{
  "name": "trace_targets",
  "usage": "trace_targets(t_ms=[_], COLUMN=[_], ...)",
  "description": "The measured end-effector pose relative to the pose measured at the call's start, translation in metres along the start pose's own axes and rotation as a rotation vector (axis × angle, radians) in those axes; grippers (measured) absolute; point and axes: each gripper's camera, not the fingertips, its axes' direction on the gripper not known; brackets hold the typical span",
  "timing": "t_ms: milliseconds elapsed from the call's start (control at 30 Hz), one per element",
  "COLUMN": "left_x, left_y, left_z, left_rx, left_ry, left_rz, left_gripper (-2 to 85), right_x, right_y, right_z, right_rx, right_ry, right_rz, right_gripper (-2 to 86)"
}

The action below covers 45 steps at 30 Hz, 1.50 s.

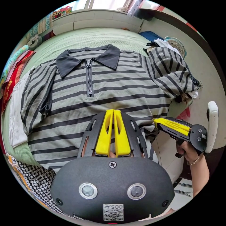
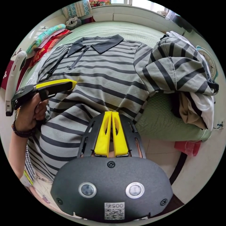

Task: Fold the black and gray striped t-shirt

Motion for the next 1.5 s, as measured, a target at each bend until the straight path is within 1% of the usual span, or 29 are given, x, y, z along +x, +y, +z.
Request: trace_targets(t_ms=[67,133,200,333,400,500,600,767,867,933,967,1133,1300,1333,1400,1500], left_x=[0.004,0.008,0.01,0.016,0.021,0.029,0.035,0.047,0.047,0.045,0.045,0.044,0.038,0.036,0.033,0.027], left_y=[0.0,0.0,0.0,0.0,0.001,0.002,0.005,0.008,0.01,0.01,0.011,0.014,0.017,0.017,0.018,0.022], left_z=[0.002,0.003,0.004,0.006,0.006,0.007,0.008,0.01,0.01,0.009,0.009,0.007,0.005,0.004,0.003,0.001], left_rx=[-0.001,-0.001,-0.002,0.001,0.003,0.003,0.015,0.022,0.023,0.023,0.023,0.028,0.028,0.027,0.027,0.033], left_ry=[-0.009,-0.024,-0.029,-0.036,-0.057,-0.091,-0.116,-0.175,-0.169,-0.159,-0.156,-0.165,-0.145,-0.141,-0.137,-0.122], left_rz=[0.001,0.008,0.011,0.014,0.024,0.04,0.056,0.091,0.093,0.092,0.092,0.089,0.067,0.069,0.076,0.073], left_gripper=[-0.4,-0.4,-0.4,-0.4,-0.5,-0.5,-0.5,-0.5,-0.5,-0.4,-0.4,-0.5,-0.5,-0.5,-0.5,-0.5], right_x=[0.01,0.023,0.043,0.088,0.123,0.16,0.188,0.198,0.19,0.18,0.17,0.121,0.036,0.025,-0.012,-0.036], right_y=[0.002,0.004,0.011,0.007,-0.002,-0.02,-0.038,-0.059,-0.067,-0.068,-0.068,-0.075,-0.107,-0.112,-0.131,-0.137], right_z=[-0.008,-0.03,-0.082,-0.153,-0.181,-0.19,-0.18,-0.159,-0.155,-0.16,-0.166,-0.195,-0.208,-0.206,-0.19,-0.178], right_rx=[-0.004,0.043,0.218,0.385,0.438,0.408,0.341,0.241,0.214,0.24,0.268,0.366,0.427,0.421,0.346,0.328], right_ry=[-0.056,-0.102,-0.122,-0.09,-0.022,0.065,0.036,0.087,0.111,0.17,0.187,0.208,0.091,0.074,-0.023,-0.093], right_rz=[0.009,0.031,0.056,0.143,0.228,0.325,0.407,0.453,0.43,0.433,0.399,0.295,0.124,0.099,0.02,-0.036], right_gripper=[-1.1,-0.9,0.0,4.9,6.8,7.6,8.4,7.5,4.7,3.4,3.0,1.5,1.8,2.0,4.6,6.4])
